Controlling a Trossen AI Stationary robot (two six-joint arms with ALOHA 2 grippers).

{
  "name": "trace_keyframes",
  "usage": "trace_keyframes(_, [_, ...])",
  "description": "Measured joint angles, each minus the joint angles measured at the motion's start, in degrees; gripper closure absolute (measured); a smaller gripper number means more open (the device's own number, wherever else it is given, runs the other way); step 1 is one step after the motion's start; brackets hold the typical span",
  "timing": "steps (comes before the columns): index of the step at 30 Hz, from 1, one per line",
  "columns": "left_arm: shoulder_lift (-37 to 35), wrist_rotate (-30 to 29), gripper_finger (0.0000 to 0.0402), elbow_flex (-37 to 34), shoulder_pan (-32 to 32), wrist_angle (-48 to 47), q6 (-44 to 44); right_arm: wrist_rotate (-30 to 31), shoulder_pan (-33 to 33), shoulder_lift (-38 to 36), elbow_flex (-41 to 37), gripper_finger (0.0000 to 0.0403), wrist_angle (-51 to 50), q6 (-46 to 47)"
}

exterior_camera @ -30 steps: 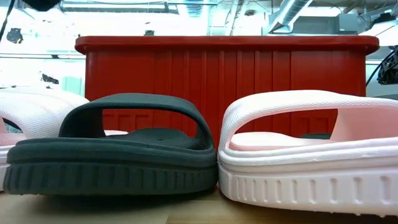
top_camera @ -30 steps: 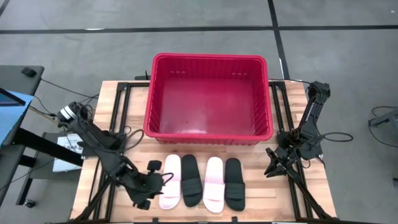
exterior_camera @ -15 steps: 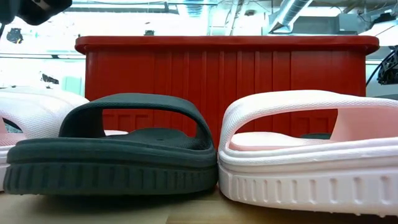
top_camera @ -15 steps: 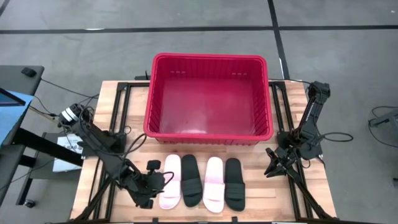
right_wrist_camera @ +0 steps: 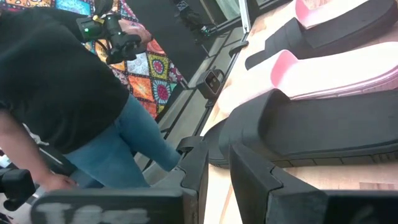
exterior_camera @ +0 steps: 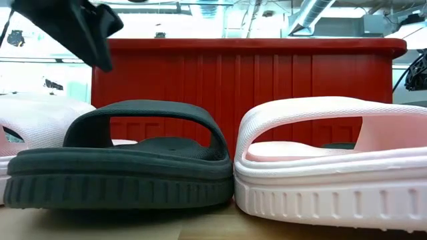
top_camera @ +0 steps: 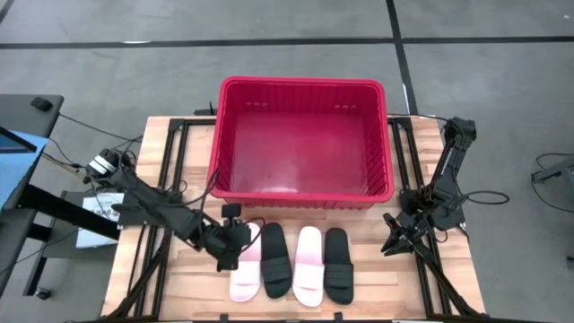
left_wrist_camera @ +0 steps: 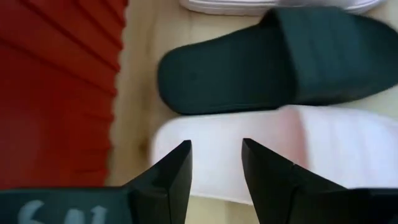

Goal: Pick and place slides into bin
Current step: Put the left pink slide into the red container

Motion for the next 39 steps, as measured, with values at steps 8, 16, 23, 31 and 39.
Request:
trace_keyframes(8, [0.45, 4.53, 0.0269, -0.06, 4.15, -3.69, 5.82, -0.02, 0.01, 0.01, 0.01, 0.0346, 0.0, 0.0])
trace_keyframes(16, [0.42, 11.64, 0.0269, -0.07, -1.44, -2.56, 4.69, 0.0, 0.0, -0.01, 0.0, 0.0346, 0.01, 0.0])
trace_keyframes(23, [0.42, 10.51, 0.0269, -0.07, -7.36, -1.45, -1.78, 0.0, -0.01, 0.01, 0.0, 0.0346, 0.0, 0.0])
trace_keyframes(31, [1.6, 9.0, 0.0269, 0.15, -11.32, 6.78, -7.53, 0.0, 0.0, 0.01, 0.0, 0.0346, 0.0, 0.0])
trace_keyframes(39, [12.42, 9.14, 0.0269, 6.93, -13.08, 2.97, -6.41, 0.0, -0.01, 0.01, 0.01, 0.0346, -0.16, 0.0])
